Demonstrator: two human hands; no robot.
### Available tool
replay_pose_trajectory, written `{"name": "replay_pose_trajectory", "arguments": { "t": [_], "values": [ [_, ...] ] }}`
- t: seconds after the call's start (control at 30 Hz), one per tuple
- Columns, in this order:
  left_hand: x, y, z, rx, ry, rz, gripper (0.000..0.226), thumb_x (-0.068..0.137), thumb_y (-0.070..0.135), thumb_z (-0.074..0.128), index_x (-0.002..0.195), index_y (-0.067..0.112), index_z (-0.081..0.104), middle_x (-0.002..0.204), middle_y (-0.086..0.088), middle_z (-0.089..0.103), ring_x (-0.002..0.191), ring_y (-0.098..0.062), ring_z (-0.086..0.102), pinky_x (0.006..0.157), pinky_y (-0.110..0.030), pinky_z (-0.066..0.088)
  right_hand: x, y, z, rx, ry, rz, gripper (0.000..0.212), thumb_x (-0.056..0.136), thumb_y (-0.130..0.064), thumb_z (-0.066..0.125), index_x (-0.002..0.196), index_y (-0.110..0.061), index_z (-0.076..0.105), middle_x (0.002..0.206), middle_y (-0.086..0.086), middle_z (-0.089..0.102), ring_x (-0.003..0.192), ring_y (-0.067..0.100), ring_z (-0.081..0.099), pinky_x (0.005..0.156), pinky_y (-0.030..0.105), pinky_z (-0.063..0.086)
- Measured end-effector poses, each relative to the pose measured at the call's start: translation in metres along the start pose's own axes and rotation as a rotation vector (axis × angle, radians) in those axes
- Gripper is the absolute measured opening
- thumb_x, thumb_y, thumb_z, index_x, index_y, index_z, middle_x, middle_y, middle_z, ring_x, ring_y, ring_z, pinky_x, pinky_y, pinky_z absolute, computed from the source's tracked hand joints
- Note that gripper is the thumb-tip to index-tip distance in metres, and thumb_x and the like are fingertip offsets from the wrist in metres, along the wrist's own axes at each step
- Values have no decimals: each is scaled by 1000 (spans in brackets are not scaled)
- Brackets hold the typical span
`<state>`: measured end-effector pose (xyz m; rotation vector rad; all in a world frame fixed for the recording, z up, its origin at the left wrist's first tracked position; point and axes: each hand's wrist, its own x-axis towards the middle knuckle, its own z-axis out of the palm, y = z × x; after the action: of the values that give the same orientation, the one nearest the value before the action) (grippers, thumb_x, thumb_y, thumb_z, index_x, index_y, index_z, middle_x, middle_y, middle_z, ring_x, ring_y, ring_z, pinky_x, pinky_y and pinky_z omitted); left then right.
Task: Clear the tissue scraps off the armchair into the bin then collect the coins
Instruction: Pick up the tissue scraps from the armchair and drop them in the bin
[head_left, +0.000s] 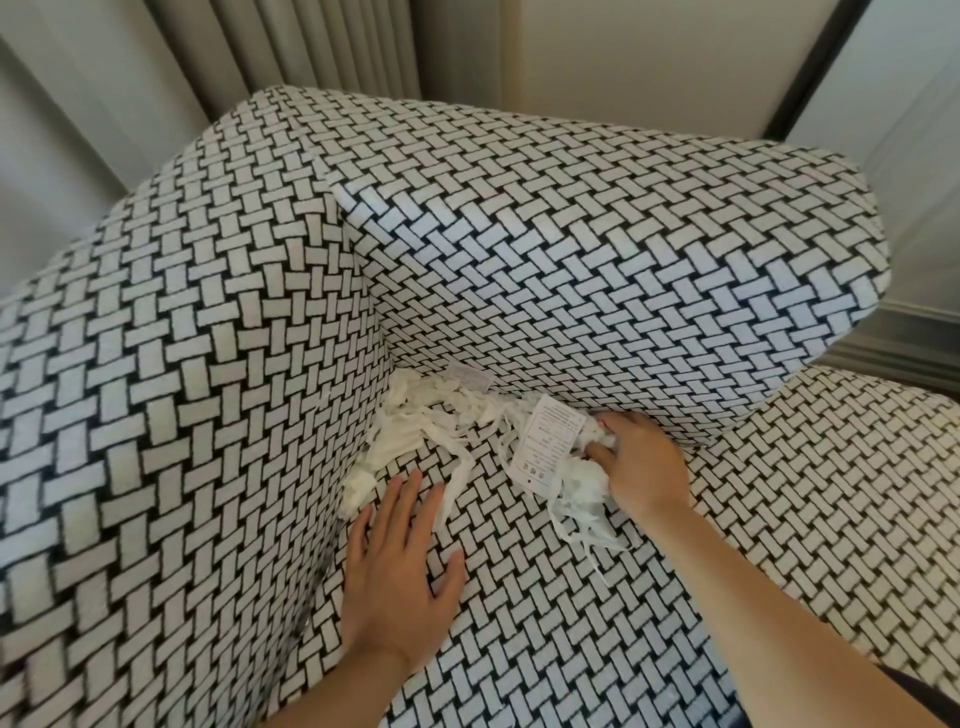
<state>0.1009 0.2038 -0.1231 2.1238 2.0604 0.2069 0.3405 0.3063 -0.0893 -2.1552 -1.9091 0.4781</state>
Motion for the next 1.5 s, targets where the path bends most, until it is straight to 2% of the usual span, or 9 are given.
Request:
{"name": "replay_pose_trajectory", "arguments": {
  "t": [0.1, 0.4, 0.57, 0.7, 0.87, 0.97, 1.07, 1.27, 1.5],
  "values": [
    [0, 1, -1, -2, -1, 2, 66, 88, 52, 31, 148, 29, 17, 156, 5, 16, 144, -11, 8, 115, -36, 1, 0, -5, 3, -49, 116, -27, 21, 88, -24, 62, 109, -20, 66, 89, 2, 63, 79, 18, 58, 60, 28, 46],
    [0, -1, -1, -66, 7, -3, 64, 88, 51, 31, 147, 29, 21, 156, 8, 16, 144, -8, 6, 115, -38, 6, -5, -9, 5, 43, 362, -283, 16, 67, 1, 75, 78, -10, 72, 65, 0, 59, 57, 13, 49, 45, 18, 35],
    [-1, -1, -1, -51, 14, 4, 64, 89, 51, 30, 148, 29, 19, 156, 8, 17, 144, -8, 6, 116, -34, 1, -16, -27, -24, -234, 179, -395, 26, 70, -26, 79, 93, -16, 74, 84, 0, 70, 85, 18, 61, 80, 35, 51],
    [-1, 0, -1, -44, 6, 5, 64, 89, 52, 29, 147, 29, 20, 156, 7, 15, 144, -8, 4, 116, -34, 0, -26, -36, -43, -360, -195, -328, 58, 78, -66, 54, 125, -31, 57, 127, -8, 54, 124, 18, 42, 109, 42, 28],
    [0, 2, -1, -30, 0, -1, 64, 89, 52, 30, 147, 28, 22, 156, 7, 16, 144, -9, 5, 116, -35, 0, -19, -32, -71, 76, -302, -127, 52, 85, -67, 39, 116, -29, 57, 94, -6, 69, 68, 1, 64, 65, 26, 55],
    [1, -1, 0, -31, -4, -3, 64, 89, 51, 31, 147, 28, 20, 156, 6, 16, 144, -10, 6, 115, -37, 4, -9, -42, -68, 325, -235, -62, 48, 96, -53, 32, 122, -23, 59, 108, 15, 69, 94, 28, 68, 84, 45, 55],
    [0, 0, 1, -29, -12, 0, 65, 88, 52, 32, 148, 29, 18, 156, 6, 16, 145, -11, 7, 114, -40, 7, -4, -54, -41, 357, -375, -70, 45, 99, -48, 31, 137, -29, 46, 136, 5, 55, 116, 35, 56, 94, 41, 49],
    [0, 1, -1, -29, -4, 2, 65, 87, 50, 34, 147, 28, 20, 155, 5, 19, 144, -12, 9, 114, -40, 8, 21, -67, -7, 164, -430, -66, 47, 97, -46, 36, 143, -37, 33, 138, -2, 52, 73, 9, 59, 78, 28, 50],
    [-1, 0, 1, -42, 0, -2, 65, 87, 50, 32, 147, 29, 14, 156, 5, 18, 144, -11, 9, 113, -40, 10, 30, -83, 15, -107, -305, 67, 56, 87, -56, 52, 137, -33, 40, 134, 8, 54, 123, 32, 49, 105, 55, 33]
  ]
}}
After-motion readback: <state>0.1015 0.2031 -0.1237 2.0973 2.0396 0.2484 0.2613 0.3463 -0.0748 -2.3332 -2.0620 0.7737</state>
